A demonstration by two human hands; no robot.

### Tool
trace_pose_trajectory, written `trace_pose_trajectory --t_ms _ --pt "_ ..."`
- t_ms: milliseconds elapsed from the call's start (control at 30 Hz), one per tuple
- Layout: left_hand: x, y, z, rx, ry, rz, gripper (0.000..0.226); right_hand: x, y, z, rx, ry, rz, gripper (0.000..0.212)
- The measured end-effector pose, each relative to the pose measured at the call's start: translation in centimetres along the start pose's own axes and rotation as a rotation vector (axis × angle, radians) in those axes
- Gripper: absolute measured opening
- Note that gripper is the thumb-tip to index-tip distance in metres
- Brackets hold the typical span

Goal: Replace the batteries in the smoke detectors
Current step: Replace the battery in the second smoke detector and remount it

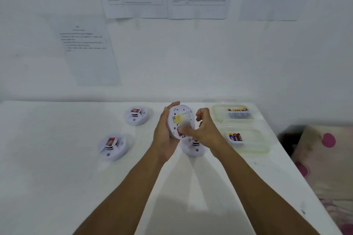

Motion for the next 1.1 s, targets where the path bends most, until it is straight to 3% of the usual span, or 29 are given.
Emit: trace_pose_trajectory --t_ms 133,267,367,433,533,733,833,967,1033,1100 --pt "0.8 3.0 -3.0 0.016 0.045 -0.018 0.043 -0.4 -3.5 1.7 0.157 0.101 -0.025 0.068" --pt "1.1 7.5 -5.7 0.026 0.011 -0.062 0.03 -0.6 -6.2 1.8 0.44 0.196 -0.042 0.051" --pt "1.6 10.1 -7.1 0.04 0.007 -0.043 0.038 -0.9 -8.2 0.8 0.816 0.279 0.077 0.055" --pt "1.8 11.0 -7.7 0.038 0.008 -0.031 0.042 -1.2 -9.3 0.2 0.944 0.298 0.192 0.066" --pt "2.0 12.0 -7.8 0.053 0.031 -0.051 0.037 -1.3 -10.1 -0.4 0.999 0.283 0.287 0.073" --pt "1.9 12.4 -7.8 0.047 0.014 -0.07 0.042 -0.9 -10.0 -0.4 1.021 0.339 0.231 0.069" --pt "1.5 12.5 -7.5 0.071 -0.007 -0.083 0.051 -0.2 -8.7 0.1 0.727 0.249 0.16 0.068" --pt "1.1 11.4 -6.7 0.109 -0.029 -0.065 0.042 1.0 -6.5 0.8 -0.197 -0.094 0.01 0.03" --pt "0.9 10.6 -5.8 0.123 0.003 -0.069 0.035 1.6 -6.4 1.0 -0.568 -0.219 0.035 0.028" --pt "0.5 10.0 -4.5 0.101 0.048 -0.106 0.036 2.0 -6.7 1.3 -0.647 -0.222 0.039 0.028"
Point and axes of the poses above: each hand's wrist, its own x-axis away from the middle knuckle, its own y-axis out of the back of the hand, z = x × y, the point moved 3 cm from there along -x, towards the middle knuckle, and after that the axes turned 6 degrees about x, right-handed, at the moved point
